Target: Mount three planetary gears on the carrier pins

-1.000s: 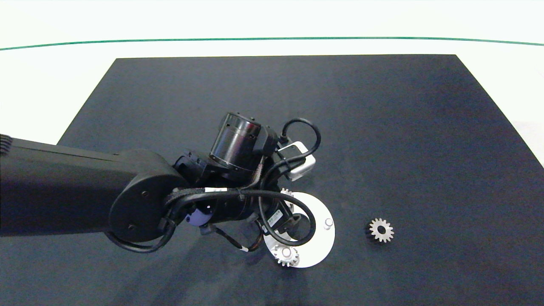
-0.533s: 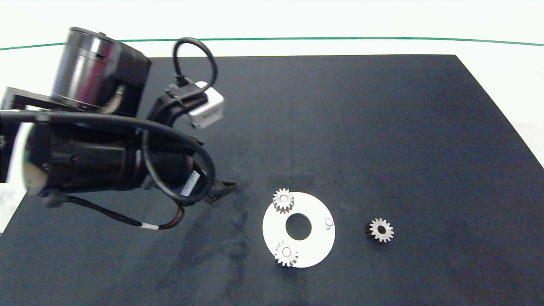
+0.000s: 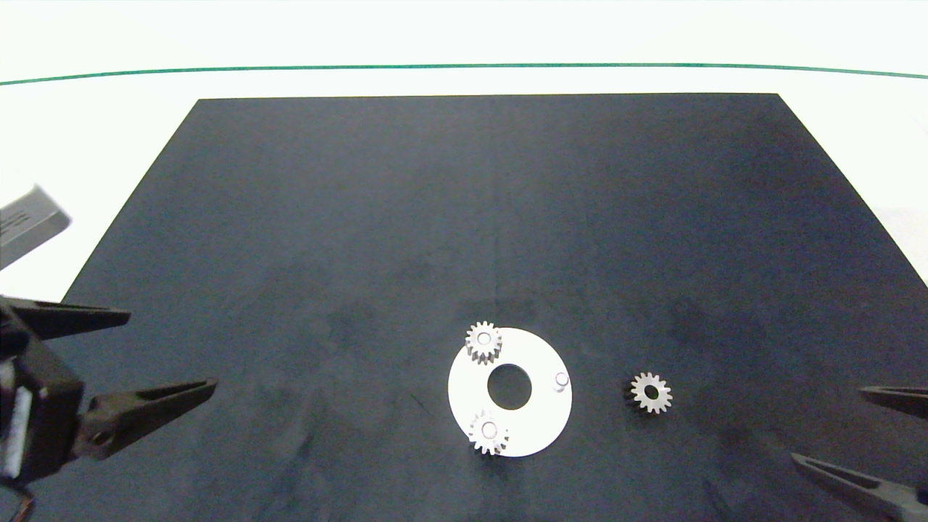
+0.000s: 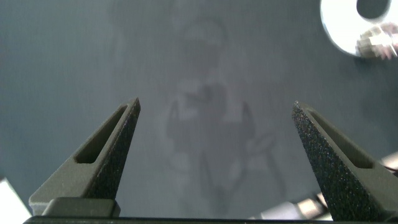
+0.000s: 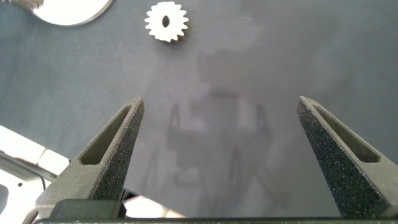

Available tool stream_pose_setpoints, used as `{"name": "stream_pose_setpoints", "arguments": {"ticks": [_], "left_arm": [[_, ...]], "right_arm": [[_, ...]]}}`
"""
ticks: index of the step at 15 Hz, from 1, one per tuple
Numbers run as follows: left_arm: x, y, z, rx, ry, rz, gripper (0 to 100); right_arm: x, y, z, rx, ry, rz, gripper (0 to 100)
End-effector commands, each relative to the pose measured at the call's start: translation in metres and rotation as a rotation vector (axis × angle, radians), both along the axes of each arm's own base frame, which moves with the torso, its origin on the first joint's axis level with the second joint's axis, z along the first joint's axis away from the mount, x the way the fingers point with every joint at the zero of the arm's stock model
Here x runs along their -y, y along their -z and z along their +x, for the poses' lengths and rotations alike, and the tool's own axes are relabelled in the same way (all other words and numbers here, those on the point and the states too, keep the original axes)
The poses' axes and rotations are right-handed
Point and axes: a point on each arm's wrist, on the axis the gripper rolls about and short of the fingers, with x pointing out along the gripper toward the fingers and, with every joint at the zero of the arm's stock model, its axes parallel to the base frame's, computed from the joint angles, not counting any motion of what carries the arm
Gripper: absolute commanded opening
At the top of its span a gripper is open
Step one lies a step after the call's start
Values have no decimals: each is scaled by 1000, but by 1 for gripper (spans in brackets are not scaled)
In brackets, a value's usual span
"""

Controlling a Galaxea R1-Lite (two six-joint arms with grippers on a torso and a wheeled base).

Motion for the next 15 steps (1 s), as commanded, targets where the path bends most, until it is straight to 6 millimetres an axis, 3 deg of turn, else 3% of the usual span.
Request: {"name": "stream_pose_setpoints", "arguments": {"ticks": [1, 7, 10, 15], "left_arm": [[-26, 2, -52, 67, -54, -55, 100], [-36, 6, -72, 104, -99, -70, 100], [-38, 6, -77, 119, -100, -76, 100], [-38, 6, -78, 124, -111, -79, 100]], "right_arm": [[-55, 35, 54, -152, -144, -99, 100], [-94, 53, 82, -87, -164, -126, 100], [-94, 55, 87, -87, -132, -139, 100], [-76, 52, 102, -83, -38, -125, 100]]}}
